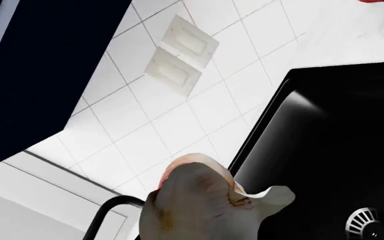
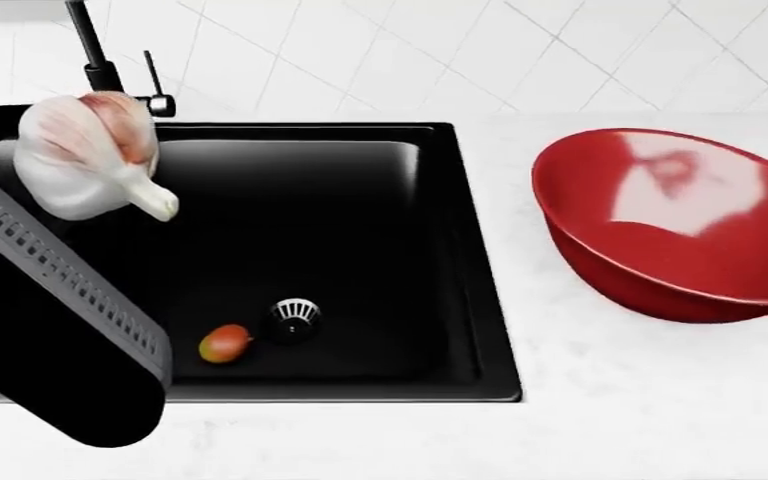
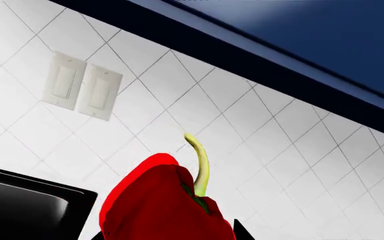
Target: There is a mixed pile of frozen fruits and vegetables on the counter. Locate all the frozen vegetables and place the items in a bowl on the counter. Take all the frozen fruits and defrost them in a running sink.
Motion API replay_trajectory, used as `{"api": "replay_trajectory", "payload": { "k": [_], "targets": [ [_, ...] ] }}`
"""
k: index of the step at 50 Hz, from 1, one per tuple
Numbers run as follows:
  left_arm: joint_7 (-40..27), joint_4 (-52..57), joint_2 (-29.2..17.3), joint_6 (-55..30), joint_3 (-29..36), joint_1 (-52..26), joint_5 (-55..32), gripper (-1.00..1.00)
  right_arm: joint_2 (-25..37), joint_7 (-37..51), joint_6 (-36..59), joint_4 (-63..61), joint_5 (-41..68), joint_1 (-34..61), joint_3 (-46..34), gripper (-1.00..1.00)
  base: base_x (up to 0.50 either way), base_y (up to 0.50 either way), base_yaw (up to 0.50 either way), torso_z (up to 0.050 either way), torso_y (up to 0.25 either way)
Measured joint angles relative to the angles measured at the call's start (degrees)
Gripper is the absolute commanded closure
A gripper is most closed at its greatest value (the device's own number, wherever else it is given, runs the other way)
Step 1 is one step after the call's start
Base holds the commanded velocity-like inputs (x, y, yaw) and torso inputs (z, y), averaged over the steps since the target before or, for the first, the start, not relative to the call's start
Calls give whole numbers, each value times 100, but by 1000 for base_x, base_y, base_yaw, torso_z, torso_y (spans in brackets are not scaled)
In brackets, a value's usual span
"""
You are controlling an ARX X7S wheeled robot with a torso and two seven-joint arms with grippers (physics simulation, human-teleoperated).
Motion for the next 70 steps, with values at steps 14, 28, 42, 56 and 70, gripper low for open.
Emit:
{"api": "replay_trajectory", "payload": {
  "k": [14,28,42,56,70],
  "targets": [
    [7,16,-29,7,-12,21,0,100,33,-58,-46,-53,-77,-89,12,100,-12,-500,0,0,1],
    [32,25,-49,1,-33,57,36,100,23,-116,-77,-77,-166,-167,22,100,-12,-500,0,0,0],
    [59,38,-77,-2,-53,85,62,100,-4,-142,-101,-90,-225,-209,25,100,-13,-500,0,0,1],
    [68,51,-104,10,-60,104,63,100,-100,-264,-74,-113,-365,-246,87,100,19,-99,0,0,0],
    [97,62,-153,9,-85,135,85,100,-213,-245,-20,-84,-398,-226,79,100,152,0,0,0,1]
  ]
}}
